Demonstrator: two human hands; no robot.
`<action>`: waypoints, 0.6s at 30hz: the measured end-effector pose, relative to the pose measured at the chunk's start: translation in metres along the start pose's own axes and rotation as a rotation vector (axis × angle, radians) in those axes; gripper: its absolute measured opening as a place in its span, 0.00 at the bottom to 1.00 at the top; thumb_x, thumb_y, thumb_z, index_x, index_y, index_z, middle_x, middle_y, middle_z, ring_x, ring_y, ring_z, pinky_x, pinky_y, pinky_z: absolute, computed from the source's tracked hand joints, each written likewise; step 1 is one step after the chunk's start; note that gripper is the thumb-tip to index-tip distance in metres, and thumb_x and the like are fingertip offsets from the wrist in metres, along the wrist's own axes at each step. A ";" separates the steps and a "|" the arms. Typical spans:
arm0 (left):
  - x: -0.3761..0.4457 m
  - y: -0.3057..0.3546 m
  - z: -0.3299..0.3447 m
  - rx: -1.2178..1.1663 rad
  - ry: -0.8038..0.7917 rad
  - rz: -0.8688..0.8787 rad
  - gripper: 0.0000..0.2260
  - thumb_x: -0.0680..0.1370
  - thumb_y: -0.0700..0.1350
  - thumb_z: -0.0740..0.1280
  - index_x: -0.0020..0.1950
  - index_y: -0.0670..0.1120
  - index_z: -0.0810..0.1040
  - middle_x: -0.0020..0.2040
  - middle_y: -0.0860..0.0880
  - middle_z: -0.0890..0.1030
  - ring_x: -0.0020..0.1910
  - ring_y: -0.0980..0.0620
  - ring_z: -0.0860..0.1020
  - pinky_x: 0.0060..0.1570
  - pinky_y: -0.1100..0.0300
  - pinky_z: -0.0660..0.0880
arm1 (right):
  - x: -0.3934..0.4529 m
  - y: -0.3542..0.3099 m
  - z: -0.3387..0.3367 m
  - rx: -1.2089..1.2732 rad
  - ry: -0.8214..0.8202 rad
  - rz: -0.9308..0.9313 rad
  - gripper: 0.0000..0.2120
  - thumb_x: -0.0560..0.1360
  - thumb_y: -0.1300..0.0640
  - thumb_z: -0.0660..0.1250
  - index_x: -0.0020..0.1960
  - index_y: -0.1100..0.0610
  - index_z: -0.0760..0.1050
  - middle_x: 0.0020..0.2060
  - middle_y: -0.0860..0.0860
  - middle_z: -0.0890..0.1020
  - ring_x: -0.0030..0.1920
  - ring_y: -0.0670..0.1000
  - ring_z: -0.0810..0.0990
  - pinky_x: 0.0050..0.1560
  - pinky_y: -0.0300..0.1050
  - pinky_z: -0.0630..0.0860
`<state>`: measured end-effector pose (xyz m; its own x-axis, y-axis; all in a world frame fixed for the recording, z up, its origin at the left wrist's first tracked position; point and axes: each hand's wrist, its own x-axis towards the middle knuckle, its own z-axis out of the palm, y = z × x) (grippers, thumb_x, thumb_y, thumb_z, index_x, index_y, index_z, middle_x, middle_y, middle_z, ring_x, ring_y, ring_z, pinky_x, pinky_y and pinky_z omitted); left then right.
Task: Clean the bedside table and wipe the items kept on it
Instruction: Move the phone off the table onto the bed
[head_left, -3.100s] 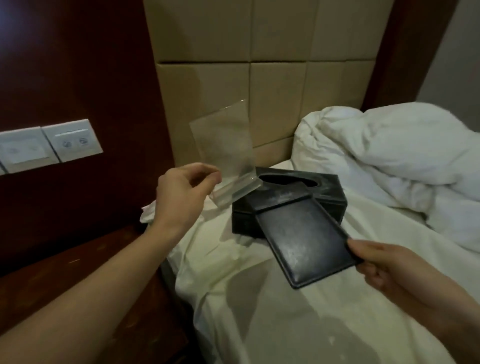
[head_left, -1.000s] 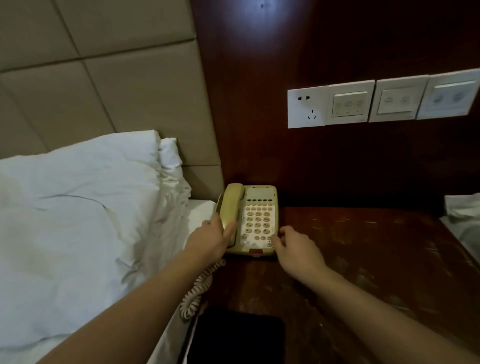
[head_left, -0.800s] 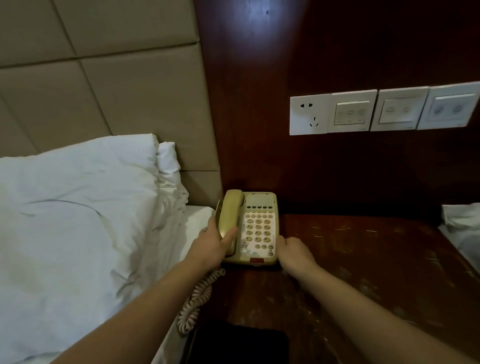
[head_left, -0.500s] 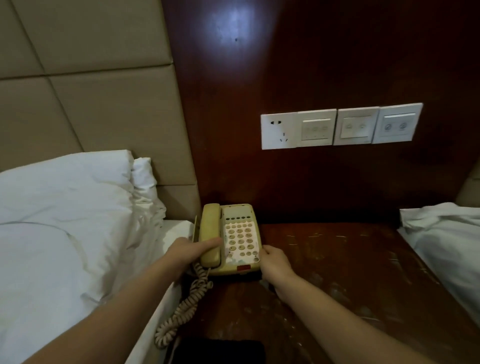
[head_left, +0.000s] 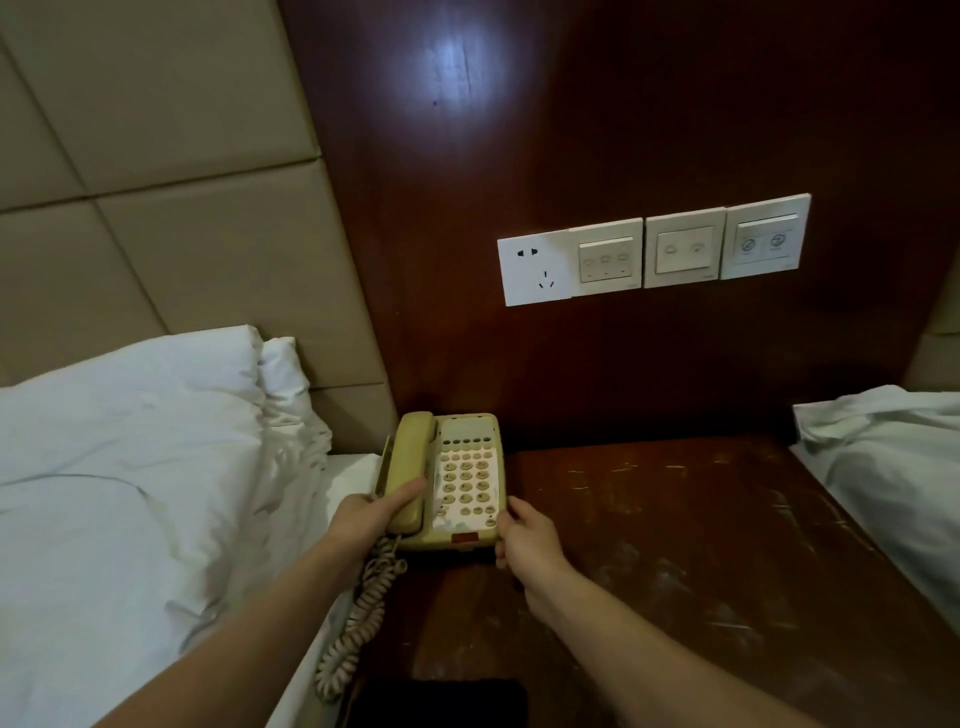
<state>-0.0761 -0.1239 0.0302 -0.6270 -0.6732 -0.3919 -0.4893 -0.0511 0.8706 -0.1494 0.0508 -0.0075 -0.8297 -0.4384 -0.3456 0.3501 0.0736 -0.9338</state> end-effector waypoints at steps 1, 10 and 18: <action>0.001 0.002 -0.003 -0.021 -0.004 0.007 0.36 0.66 0.59 0.80 0.65 0.37 0.79 0.54 0.43 0.86 0.53 0.44 0.84 0.60 0.49 0.80 | -0.001 0.000 0.005 0.007 -0.001 -0.005 0.21 0.85 0.58 0.55 0.77 0.53 0.62 0.56 0.52 0.79 0.39 0.46 0.74 0.36 0.37 0.73; -0.023 0.011 -0.031 -0.061 -0.014 0.144 0.18 0.73 0.54 0.77 0.55 0.43 0.82 0.44 0.47 0.88 0.48 0.50 0.86 0.50 0.57 0.81 | -0.015 -0.013 0.023 0.050 -0.041 -0.132 0.20 0.84 0.56 0.57 0.76 0.49 0.64 0.63 0.55 0.79 0.46 0.43 0.74 0.44 0.38 0.74; -0.080 0.070 0.013 0.090 -0.137 0.262 0.19 0.71 0.62 0.75 0.51 0.49 0.79 0.44 0.52 0.86 0.41 0.58 0.84 0.34 0.67 0.77 | -0.069 -0.068 -0.055 0.022 0.040 -0.252 0.19 0.84 0.57 0.56 0.75 0.51 0.66 0.49 0.44 0.79 0.45 0.40 0.77 0.42 0.32 0.76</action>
<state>-0.0683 -0.0637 0.1188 -0.8118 -0.5490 -0.1991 -0.3479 0.1808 0.9199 -0.1398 0.1249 0.0748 -0.9083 -0.4048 -0.1057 0.1387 -0.0529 -0.9889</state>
